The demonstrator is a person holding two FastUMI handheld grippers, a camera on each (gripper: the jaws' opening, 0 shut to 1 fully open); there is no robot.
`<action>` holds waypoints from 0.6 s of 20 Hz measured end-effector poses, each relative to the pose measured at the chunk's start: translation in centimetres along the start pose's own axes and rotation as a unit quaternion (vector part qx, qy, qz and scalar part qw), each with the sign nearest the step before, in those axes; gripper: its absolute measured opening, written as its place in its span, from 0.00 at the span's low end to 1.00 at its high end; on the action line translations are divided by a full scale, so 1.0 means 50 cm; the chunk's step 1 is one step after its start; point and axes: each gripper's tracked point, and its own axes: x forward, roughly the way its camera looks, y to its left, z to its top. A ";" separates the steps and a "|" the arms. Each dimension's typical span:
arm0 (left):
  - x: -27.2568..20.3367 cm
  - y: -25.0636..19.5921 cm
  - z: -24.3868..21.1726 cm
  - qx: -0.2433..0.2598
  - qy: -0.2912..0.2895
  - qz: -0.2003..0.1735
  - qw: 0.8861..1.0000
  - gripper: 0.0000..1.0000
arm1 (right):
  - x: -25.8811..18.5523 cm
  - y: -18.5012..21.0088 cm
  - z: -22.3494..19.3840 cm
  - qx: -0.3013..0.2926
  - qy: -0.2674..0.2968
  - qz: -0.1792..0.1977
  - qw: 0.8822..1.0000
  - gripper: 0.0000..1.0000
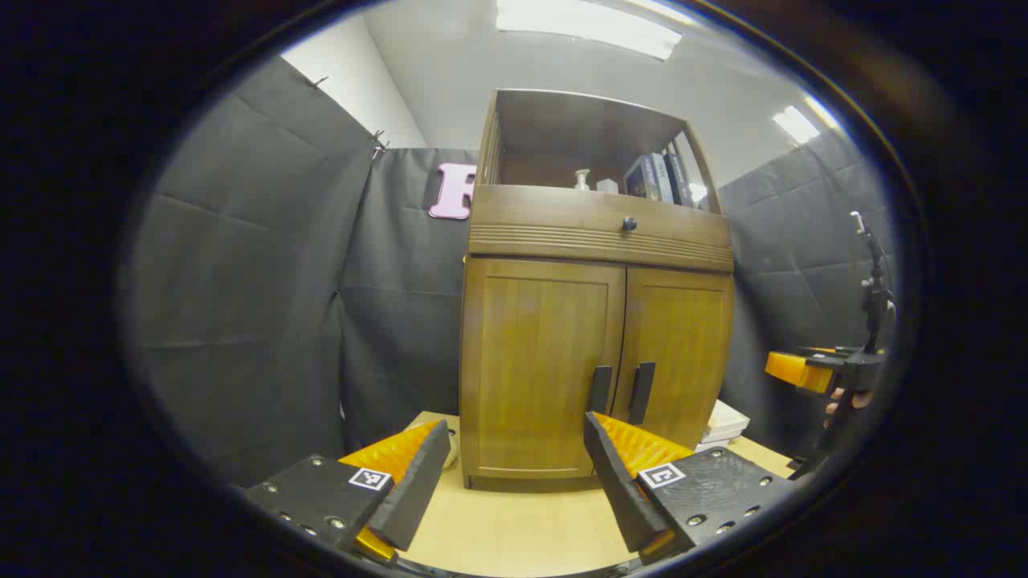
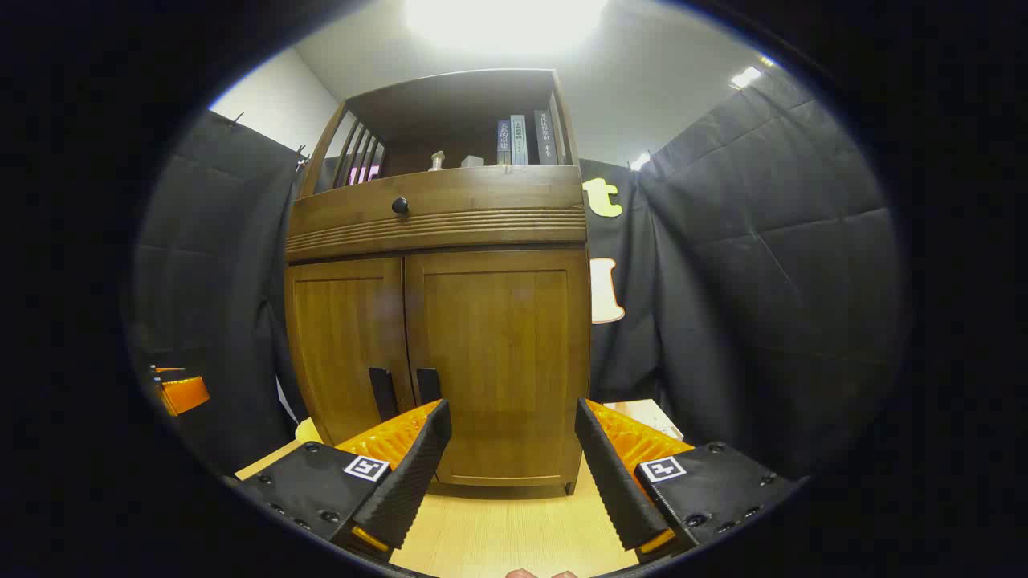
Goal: Open the right door of the double-door shoe cabinet with the right hand, and open the left door with the left hand.
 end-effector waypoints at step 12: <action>-0.015 0.002 -0.016 0.011 0.005 0.002 1.000 0.96 | 0.025 0.023 0.001 0.015 0.009 0.009 1.000 0.97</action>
